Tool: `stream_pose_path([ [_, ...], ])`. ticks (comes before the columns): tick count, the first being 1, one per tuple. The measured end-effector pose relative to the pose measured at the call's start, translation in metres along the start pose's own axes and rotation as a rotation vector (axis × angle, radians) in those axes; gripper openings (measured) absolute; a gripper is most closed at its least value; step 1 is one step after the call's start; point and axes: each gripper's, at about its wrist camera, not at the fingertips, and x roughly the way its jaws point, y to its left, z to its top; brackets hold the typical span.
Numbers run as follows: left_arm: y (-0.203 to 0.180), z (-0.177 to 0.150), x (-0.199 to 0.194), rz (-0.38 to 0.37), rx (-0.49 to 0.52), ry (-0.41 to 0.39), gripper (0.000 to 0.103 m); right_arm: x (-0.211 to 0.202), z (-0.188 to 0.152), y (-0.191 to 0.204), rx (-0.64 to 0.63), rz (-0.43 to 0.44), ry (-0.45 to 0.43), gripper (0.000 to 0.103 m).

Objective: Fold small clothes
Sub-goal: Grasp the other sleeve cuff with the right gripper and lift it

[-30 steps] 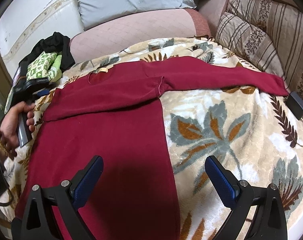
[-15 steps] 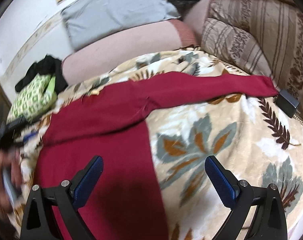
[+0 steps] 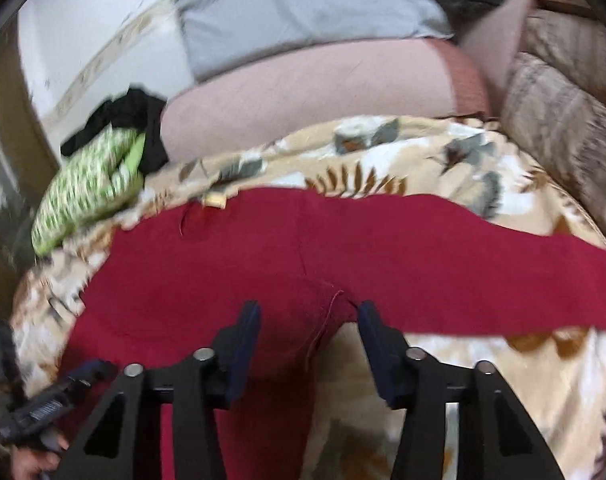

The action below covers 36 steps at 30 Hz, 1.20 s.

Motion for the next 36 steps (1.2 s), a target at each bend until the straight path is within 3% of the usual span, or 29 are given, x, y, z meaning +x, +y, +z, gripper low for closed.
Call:
stream_pose_path([
  [3,-0.003,-0.001,0.002,0.010,0.017,-0.001,0.070,0.018,-0.001,-0.004,-0.014,0.041,0.033,0.038],
  [5,-0.007,-0.001,0.003,0.012,0.037,0.003,0.077,0.019,-0.001,0.000,-0.053,0.038,0.030,0.002],
  [10,-0.013,-0.004,0.005,0.041,0.078,0.004,0.079,0.007,0.018,0.004,-0.103,-0.032,-0.077,0.002],
  [13,-0.011,-0.004,0.005,0.033,0.069,0.001,0.079,0.019,0.024,-0.010,-0.063,-0.072,-0.084,0.002],
  [17,-0.011,-0.005,0.005,0.040,0.075,0.001,0.079,0.030,0.012,-0.040,0.094,-0.076,0.028,0.006],
  [19,-0.012,-0.005,0.005,0.044,0.079,0.002,0.079,0.010,0.006,-0.051,0.139,-0.071,0.003,0.006],
  [22,-0.012,-0.005,0.005,0.043,0.076,0.003,0.079,-0.035,0.002,-0.082,0.200,-0.154,-0.058,0.009],
  [24,-0.012,-0.005,0.005,0.045,0.079,0.003,0.079,-0.066,-0.002,-0.115,0.270,-0.216,-0.096,0.027],
  [25,-0.013,-0.005,0.005,0.047,0.080,0.003,0.079,-0.083,-0.005,-0.133,0.302,-0.254,-0.119,0.048],
  [26,-0.013,-0.005,0.005,0.048,0.080,0.003,0.079,-0.101,-0.006,-0.157,0.329,-0.312,-0.146,0.056],
  [28,-0.014,-0.006,0.005,0.052,0.084,0.004,0.080,-0.118,-0.006,-0.196,0.366,-0.394,-0.134,0.056],
  [30,-0.015,-0.006,0.006,0.055,0.089,0.005,0.080,-0.119,-0.006,-0.242,0.427,-0.445,-0.034,0.056],
  [33,-0.016,-0.006,0.006,0.055,0.091,0.006,0.081,-0.108,-0.009,-0.288,0.503,-0.423,0.081,0.056],
  [36,-0.018,-0.006,0.007,0.065,0.108,0.009,0.083,-0.094,-0.007,-0.300,0.469,-0.427,0.139,0.055],
])
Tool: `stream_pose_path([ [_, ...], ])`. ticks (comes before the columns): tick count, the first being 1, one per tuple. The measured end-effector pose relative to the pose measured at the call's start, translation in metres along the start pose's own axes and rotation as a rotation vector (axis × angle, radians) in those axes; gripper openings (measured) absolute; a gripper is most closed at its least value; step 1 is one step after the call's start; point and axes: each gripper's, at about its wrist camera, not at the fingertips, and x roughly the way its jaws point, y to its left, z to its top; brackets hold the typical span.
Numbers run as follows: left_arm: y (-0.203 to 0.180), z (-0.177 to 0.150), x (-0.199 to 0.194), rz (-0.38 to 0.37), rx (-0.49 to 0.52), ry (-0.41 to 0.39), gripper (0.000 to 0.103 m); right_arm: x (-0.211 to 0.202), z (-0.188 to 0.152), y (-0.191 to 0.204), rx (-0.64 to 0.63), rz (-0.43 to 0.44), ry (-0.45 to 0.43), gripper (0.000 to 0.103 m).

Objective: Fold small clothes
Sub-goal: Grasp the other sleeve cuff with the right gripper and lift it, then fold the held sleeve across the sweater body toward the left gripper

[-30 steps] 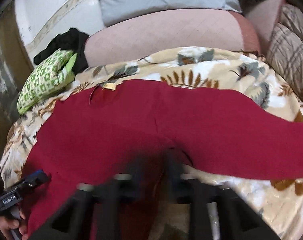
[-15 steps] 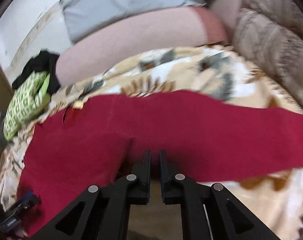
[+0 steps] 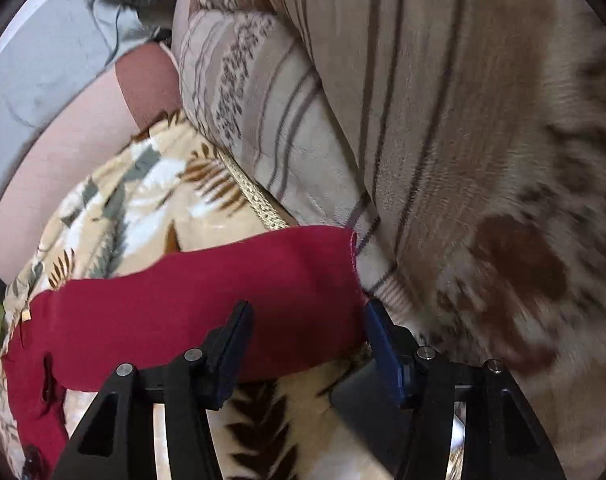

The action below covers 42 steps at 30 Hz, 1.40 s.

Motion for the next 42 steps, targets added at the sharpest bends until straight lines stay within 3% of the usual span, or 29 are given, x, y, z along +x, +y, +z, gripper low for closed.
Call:
stream_pose_path([
  [4,0.000,0.000,0.001,-0.003,0.000,0.001,0.083,0.028,0.000,-0.001,-0.076,-0.060,0.105,0.056],
  [9,0.002,0.001,0.000,-0.014,-0.008,0.000,0.083,0.025,0.000,-0.013,-0.045,0.000,0.072,0.058],
  [12,0.003,0.001,0.000,-0.019,-0.012,-0.001,0.083,0.018,-0.004,-0.034,0.067,0.072,0.042,0.053],
  [15,0.002,0.001,0.000,-0.017,-0.011,0.000,0.083,0.016,-0.006,-0.039,0.108,0.075,0.041,0.048],
  [16,0.002,0.001,0.000,-0.015,-0.010,0.001,0.083,0.014,-0.007,-0.039,0.118,0.075,0.043,0.045],
  [18,0.002,0.001,-0.001,-0.014,-0.010,0.001,0.083,0.013,-0.002,-0.038,0.131,0.085,0.041,0.025],
  [19,0.002,0.001,-0.001,-0.015,-0.012,0.000,0.083,0.007,-0.002,-0.038,0.131,0.107,0.022,0.004],
  [24,0.002,0.001,-0.001,-0.017,-0.014,0.001,0.083,-0.036,-0.007,-0.010,0.029,0.169,-0.138,0.004],
  [29,0.003,0.002,-0.001,-0.024,-0.022,0.001,0.083,-0.067,-0.020,0.079,-0.146,0.355,-0.208,0.004],
  [35,0.007,0.002,-0.002,-0.046,-0.041,-0.006,0.083,-0.073,-0.079,0.244,-0.312,0.653,-0.124,0.004],
  [38,0.011,0.003,-0.006,-0.068,-0.069,-0.024,0.083,-0.057,-0.107,0.319,-0.339,0.736,-0.062,0.004],
  [42,0.024,0.010,-0.023,-0.086,-0.128,-0.102,0.083,-0.049,-0.150,0.372,-0.346,0.811,-0.002,0.004],
])
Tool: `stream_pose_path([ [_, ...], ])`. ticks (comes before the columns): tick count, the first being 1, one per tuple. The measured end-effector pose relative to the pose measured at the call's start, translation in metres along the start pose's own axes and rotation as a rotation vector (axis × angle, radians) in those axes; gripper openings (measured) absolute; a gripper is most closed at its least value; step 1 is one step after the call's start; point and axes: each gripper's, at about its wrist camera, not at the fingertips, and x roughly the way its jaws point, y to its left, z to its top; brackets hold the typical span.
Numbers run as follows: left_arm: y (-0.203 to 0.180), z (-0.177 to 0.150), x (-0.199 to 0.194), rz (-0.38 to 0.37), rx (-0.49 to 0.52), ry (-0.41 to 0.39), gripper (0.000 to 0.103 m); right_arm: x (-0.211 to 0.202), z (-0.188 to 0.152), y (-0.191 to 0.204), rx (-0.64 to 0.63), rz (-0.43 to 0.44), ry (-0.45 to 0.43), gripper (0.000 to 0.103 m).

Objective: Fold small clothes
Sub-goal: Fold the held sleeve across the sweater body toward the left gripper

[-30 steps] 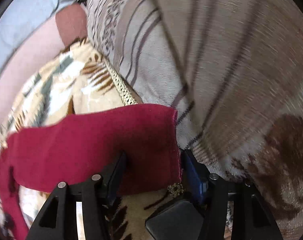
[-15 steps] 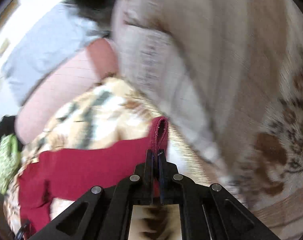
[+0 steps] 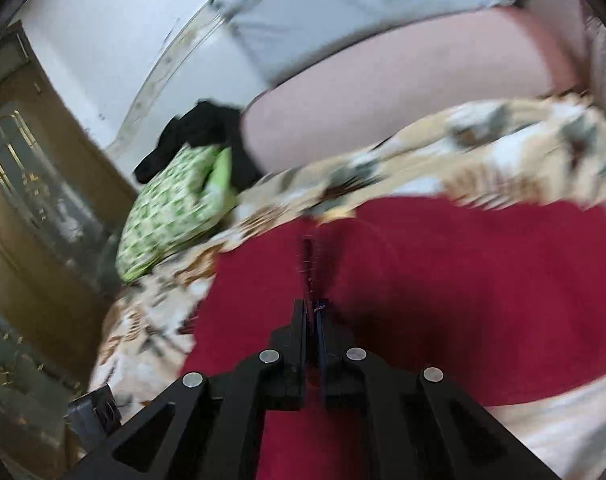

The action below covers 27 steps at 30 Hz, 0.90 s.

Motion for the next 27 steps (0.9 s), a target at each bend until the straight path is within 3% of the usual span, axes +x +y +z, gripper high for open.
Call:
stream_pose_path([
  [3,0.006,0.009,-0.011,-0.022,-0.026,-0.050,0.083,0.037,-0.020,0.002,0.003,-0.046,0.052,0.006],
  [5,0.001,0.012,-0.017,-0.045,-0.001,-0.083,0.083,0.049,-0.032,-0.006,0.022,-0.052,0.092,0.028],
  [10,-0.043,0.023,-0.009,-0.126,0.229,-0.149,0.083,0.007,-0.033,0.000,-0.038,-0.116,0.052,0.031],
  [11,-0.047,0.027,-0.003,-0.132,0.251,-0.150,0.083,-0.006,-0.034,-0.003,-0.016,-0.148,0.040,0.038],
  [12,-0.050,0.031,0.006,-0.147,0.264,-0.132,0.083,-0.018,-0.037,-0.007,0.022,-0.191,0.025,0.042],
  [13,-0.051,0.036,0.025,-0.191,0.254,-0.066,0.083,-0.031,-0.040,-0.011,0.050,-0.208,0.013,0.045],
  [16,-0.042,0.044,0.064,-0.274,0.173,0.083,0.083,-0.043,-0.052,-0.021,0.107,-0.237,0.025,0.046],
  [18,-0.033,0.046,0.083,-0.276,0.107,0.164,0.083,-0.039,-0.054,-0.023,0.105,-0.244,0.058,0.046],
  [21,-0.034,0.048,0.086,-0.322,0.085,0.202,0.083,-0.030,-0.055,-0.027,0.116,-0.246,0.085,0.045],
  [27,-0.045,0.051,0.083,-0.429,0.012,0.262,0.083,-0.010,-0.070,-0.051,0.281,-0.171,0.162,0.046],
])
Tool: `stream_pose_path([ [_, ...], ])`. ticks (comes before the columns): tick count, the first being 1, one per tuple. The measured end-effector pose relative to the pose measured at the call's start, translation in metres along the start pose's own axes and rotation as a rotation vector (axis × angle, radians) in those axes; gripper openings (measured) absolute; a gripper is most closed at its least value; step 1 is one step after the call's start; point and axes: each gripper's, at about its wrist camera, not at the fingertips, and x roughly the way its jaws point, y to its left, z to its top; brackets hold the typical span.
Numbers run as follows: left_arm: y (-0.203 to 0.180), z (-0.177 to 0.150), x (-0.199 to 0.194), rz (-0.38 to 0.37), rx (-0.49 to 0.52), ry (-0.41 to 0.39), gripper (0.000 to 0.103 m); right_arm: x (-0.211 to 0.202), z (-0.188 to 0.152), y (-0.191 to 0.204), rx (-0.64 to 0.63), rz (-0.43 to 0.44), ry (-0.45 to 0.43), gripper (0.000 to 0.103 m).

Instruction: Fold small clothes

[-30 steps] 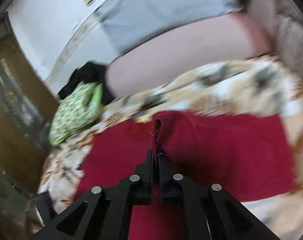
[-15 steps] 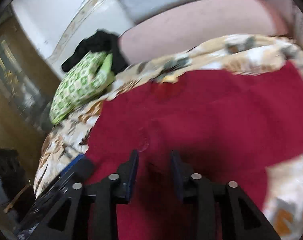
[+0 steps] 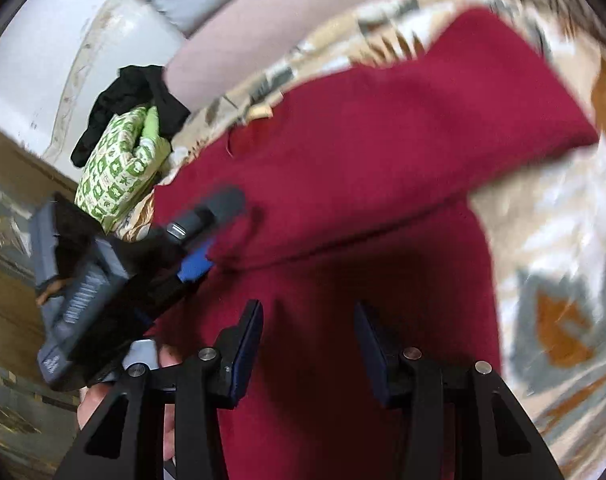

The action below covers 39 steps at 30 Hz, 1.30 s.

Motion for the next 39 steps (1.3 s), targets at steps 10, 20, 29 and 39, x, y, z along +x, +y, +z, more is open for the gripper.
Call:
stream_pose_path([
  [10,-0.016,0.004,0.001,0.189,0.038,0.018,0.009,-0.003,-0.001,-0.017,0.135,0.082,-0.036,0.046],
  [20,-0.073,0.068,-0.103,0.047,0.162,-0.216,0.009,-0.002,-0.007,-0.005,0.075,0.026,-0.072,0.052],
  [29,0.013,0.075,-0.138,0.140,0.008,-0.202,0.008,0.002,-0.006,0.002,0.035,-0.002,-0.092,0.059],
  [39,0.029,0.023,-0.030,0.216,0.006,0.030,0.054,0.004,-0.008,0.006,-0.002,-0.019,-0.099,0.065],
])
